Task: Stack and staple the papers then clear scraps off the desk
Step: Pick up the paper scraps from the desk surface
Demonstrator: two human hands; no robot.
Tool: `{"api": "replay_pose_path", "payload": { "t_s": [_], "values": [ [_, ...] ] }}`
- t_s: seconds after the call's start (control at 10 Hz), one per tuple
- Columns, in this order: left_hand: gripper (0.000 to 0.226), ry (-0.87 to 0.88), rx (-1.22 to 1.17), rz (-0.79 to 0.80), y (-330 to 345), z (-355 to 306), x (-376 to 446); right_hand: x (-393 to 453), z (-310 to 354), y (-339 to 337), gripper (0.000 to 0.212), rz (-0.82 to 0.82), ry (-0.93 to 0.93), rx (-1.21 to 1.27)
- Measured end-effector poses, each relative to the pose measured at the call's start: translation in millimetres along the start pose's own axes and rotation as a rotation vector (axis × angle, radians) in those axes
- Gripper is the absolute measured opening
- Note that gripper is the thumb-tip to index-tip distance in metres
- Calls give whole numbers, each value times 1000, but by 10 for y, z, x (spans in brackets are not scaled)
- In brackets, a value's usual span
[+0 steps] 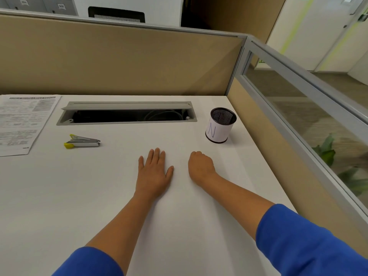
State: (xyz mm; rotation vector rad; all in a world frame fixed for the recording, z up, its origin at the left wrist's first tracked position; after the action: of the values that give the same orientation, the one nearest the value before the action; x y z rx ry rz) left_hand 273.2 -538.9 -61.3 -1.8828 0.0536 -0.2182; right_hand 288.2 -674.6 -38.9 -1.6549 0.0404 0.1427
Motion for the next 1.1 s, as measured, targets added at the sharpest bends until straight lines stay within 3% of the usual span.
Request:
{"api": "replay_pose_path", "payload": {
  "t_s": [0.1, 0.2, 0.3, 0.5, 0.7, 0.8, 1.1],
  "values": [
    [64, 3, -6, -6, -15, 0, -1, 0, -33, -17, 32, -12, -45, 40],
    [64, 3, -12, -7, -19, -7, 6, -12, -128, -33, 20, 15, -82, 98],
    [64, -1, -15, -7, -15, -6, 17, -5, -298, -42, 17, 36, -17, 303],
    [64, 0, -10, -9, -10, 3, 7, -15, -538, -20, 17, 58, 119, 823],
    [64, -2, -10, -6, -2, 6, 9, -138, -611, 205, 25, 180, 290, 1551],
    [64, 0, -9, -6, -4, 6, 10, -195, -644, 272, 22, 121, 346, 1768],
    [64, -4, -11, -2, -16, -4, 10, -237, -698, 317, 18, 92, 367, 1696]
  ]
}}
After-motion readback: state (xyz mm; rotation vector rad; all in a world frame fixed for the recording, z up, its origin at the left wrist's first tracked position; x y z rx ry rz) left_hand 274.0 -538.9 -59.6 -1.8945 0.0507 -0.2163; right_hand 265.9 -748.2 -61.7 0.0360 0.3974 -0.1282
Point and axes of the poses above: each hand's wrist, its own x-axis towards the middle knuckle, its own y-axis out of the palm, z = x × y, the point moved 9 cm from there along x, towards the middle knuckle, and after that the axes turned 3 degrees about -z, right-handed, at the moved point
